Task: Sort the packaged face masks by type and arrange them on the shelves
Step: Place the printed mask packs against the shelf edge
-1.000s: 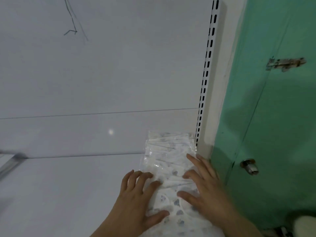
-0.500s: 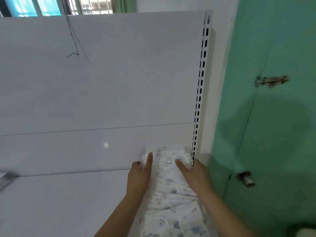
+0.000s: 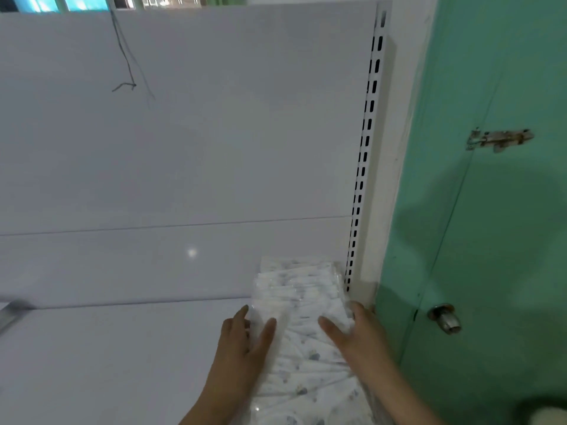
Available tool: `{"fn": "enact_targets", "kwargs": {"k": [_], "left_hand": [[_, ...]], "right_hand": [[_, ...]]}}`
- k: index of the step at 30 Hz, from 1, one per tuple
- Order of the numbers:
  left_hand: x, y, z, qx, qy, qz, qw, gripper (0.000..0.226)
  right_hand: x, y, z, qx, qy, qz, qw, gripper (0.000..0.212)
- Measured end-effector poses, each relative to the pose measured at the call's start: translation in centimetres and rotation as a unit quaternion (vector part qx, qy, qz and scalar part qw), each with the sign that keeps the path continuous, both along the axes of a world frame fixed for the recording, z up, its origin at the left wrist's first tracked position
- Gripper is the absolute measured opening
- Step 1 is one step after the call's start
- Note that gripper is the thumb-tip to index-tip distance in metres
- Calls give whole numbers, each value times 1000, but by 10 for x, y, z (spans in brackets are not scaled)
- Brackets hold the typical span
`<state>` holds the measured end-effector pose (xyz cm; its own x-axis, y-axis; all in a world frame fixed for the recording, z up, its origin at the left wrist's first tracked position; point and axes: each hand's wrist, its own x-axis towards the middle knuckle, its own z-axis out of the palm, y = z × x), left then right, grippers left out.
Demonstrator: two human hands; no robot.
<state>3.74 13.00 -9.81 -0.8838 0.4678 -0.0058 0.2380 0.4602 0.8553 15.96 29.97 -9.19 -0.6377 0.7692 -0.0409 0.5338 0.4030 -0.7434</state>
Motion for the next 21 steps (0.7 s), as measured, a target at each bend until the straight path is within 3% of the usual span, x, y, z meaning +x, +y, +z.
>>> {"fn": "enact_targets", "kwargs": {"k": [2,5,7,9,11,14,18,19,21], "left_hand": [[10,-4,2,-32,29,-20,999,69],[15,-23,6,-76,72,42,994,70],[23,-35,10,-58,9,61,996,69],[34,-30,16,2,-112,61,992,70],[41,-18,15,16,-133,50,990,76],[41,0,8,12,-71,72,995,82],[39,4,4,37,-27,50,998,30],[37,0,5,42,-24,43,998,33],[35,-16,4,48,-7,23,999,52]], "right_hand": [[4,-5,2,-13,31,-1,999,65],[24,-6,6,-28,32,-22,999,77],[43,-9,8,-52,46,-27,997,82],[48,-18,14,-164,100,-14,981,78],[40,-27,12,-210,152,-15,966,72],[25,-39,0,-115,154,-78,978,69],[24,-37,-3,-96,164,-107,976,28],[27,-35,-3,-98,162,-101,977,25],[41,-35,-1,-39,124,-73,989,46]]}}
